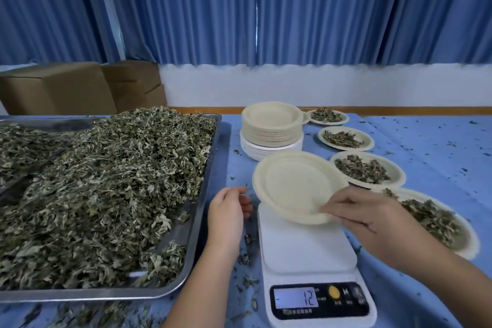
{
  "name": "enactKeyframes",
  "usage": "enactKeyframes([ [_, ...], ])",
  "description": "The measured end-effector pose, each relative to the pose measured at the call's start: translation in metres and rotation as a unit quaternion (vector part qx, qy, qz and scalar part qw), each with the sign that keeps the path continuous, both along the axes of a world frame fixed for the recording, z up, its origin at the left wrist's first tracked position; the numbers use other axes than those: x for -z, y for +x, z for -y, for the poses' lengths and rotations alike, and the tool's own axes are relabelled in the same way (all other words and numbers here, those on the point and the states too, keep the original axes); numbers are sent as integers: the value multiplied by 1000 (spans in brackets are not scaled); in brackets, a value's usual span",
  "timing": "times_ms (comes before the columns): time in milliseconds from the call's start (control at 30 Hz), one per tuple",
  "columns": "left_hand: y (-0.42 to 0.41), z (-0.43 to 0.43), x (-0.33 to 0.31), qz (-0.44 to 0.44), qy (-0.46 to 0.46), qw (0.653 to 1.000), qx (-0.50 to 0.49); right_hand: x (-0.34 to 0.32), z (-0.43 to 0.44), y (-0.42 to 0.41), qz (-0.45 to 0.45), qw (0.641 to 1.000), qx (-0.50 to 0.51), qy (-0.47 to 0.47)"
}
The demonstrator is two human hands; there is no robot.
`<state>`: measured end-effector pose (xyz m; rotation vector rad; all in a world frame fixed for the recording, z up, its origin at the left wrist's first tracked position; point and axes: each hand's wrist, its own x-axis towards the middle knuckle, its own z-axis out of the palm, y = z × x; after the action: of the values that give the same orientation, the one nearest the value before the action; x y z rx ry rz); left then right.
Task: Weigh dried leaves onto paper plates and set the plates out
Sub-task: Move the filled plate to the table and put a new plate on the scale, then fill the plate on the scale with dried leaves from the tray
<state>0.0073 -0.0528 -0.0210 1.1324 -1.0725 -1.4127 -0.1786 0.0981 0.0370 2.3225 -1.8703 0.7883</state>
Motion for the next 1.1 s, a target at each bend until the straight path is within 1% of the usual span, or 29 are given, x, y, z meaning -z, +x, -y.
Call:
enactKeyframes([
  [167,0,-2,3,-8,-8,1000,0,8,-25,-4,44,998,-41,33],
  [233,1,-4,4,-16,-6,1000,-2,12,-30,-6,47,996,-59,52],
  [467,1,-9,3,-16,-11,1000,0,13,-37,-16,50,991,-57,112],
  [533,0,-14,2,15,-23,1000,-6,13,-39,-17,63,988,-59,130],
  [600,-1,-20,0,54,-47,997,-15,12,-40,-19,98,984,-61,134],
  [633,-2,-24,-3,74,-66,995,-18,12,-40,-19,117,983,-58,126],
  [700,0,-31,-11,126,-129,983,-26,11,-39,-19,141,986,-46,81],
  [767,7,-38,-22,203,-213,955,-42,13,-37,-20,162,986,-26,26],
  [833,20,-45,-34,298,-282,908,-78,15,-34,-20,188,982,-3,-6],
  [900,39,-53,-44,392,-314,855,-130,18,-32,-21,199,980,9,-23],
  [967,60,-54,-48,490,-304,801,-159,18,-30,-21,204,978,18,-42],
  [1000,70,-52,-50,542,-282,777,-153,18,-29,-21,209,976,24,-48],
  [1033,79,-48,-50,588,-253,757,-131,18,-28,-21,213,975,29,-54],
  [1100,93,-37,-50,648,-189,735,-61,18,-28,-20,218,973,33,-60],
])
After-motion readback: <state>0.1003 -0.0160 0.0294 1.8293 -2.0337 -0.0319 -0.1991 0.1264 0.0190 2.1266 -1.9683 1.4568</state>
